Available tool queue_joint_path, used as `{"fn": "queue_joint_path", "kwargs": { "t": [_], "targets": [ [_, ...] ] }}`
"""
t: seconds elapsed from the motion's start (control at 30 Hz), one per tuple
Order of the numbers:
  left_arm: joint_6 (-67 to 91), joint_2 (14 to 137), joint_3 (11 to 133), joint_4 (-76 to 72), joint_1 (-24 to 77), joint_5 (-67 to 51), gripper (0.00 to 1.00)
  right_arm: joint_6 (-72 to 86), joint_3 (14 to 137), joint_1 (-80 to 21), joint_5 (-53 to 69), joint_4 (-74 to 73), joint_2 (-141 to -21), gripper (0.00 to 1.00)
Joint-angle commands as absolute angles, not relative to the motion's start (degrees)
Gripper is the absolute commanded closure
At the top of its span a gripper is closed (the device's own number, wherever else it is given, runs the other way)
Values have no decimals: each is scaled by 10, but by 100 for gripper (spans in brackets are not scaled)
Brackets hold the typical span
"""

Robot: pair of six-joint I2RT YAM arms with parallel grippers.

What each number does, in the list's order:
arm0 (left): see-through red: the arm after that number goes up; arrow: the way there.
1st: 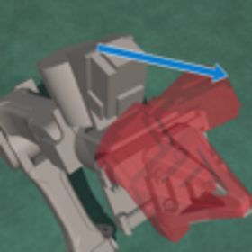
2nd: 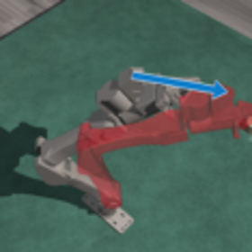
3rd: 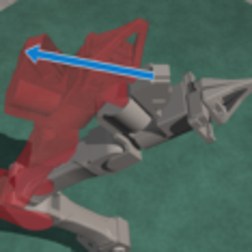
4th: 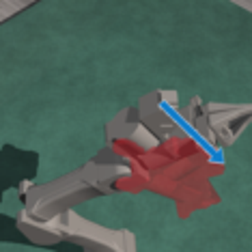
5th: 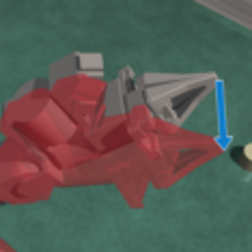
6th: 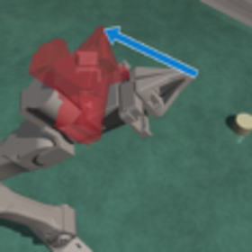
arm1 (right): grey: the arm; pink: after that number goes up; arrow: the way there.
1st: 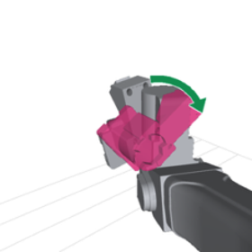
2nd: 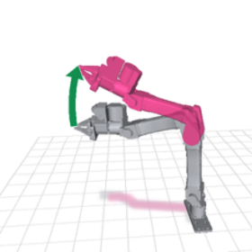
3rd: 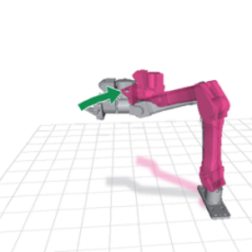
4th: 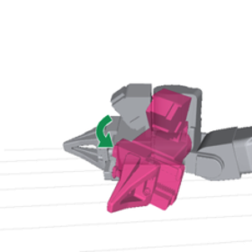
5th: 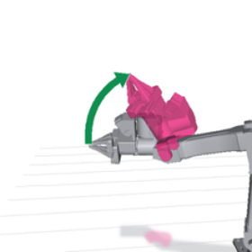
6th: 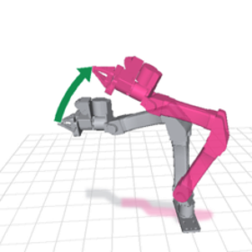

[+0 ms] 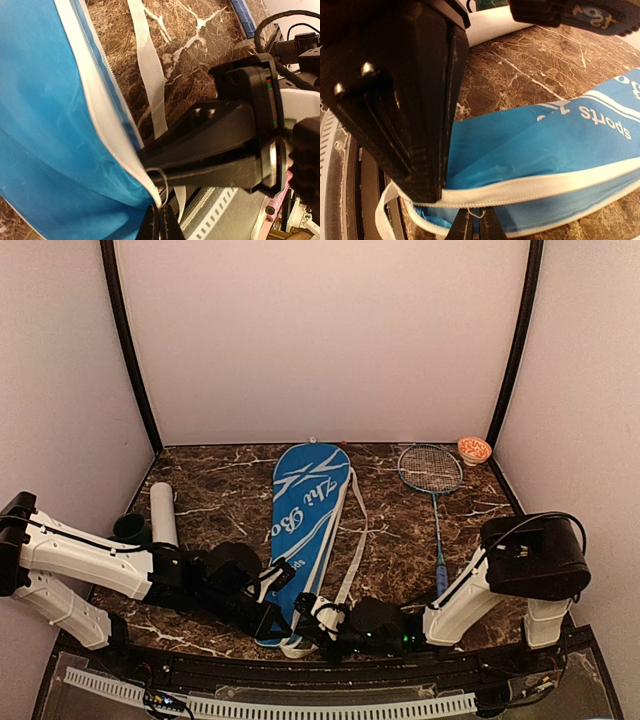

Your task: Pack up the badminton gear

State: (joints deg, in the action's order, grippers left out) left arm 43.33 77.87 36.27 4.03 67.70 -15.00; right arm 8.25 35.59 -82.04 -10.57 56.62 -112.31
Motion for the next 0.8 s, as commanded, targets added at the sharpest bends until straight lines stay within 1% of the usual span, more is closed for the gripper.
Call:
{"fn": "queue_joint_path", "kwargs": {
  "t": [0.0, 0.2, 0.37, 0.47, 0.63, 0.77],
  "targets": [
    [437, 769, 365, 9, 675, -163, 100, 74, 397, -817, -86, 569, -1151, 93],
    [445, 770, 355, -11, 675, -170, 100, 49, 441, -817, -53, 600, -1178, 92],
    [451, 764, 350, -9, 672, -161, 100, 57, 415, -816, -63, 590, -1122, 88],
    [454, 764, 345, -10, 664, -153, 100, 76, 379, -813, -87, 538, -1064, 82],
    [457, 766, 340, -12, 650, -140, 100, 133, 343, -791, -119, 406, -964, 74],
    [460, 772, 339, -27, 643, -135, 100, 189, 336, -757, -123, 291, -879, 65]
  ]
}}
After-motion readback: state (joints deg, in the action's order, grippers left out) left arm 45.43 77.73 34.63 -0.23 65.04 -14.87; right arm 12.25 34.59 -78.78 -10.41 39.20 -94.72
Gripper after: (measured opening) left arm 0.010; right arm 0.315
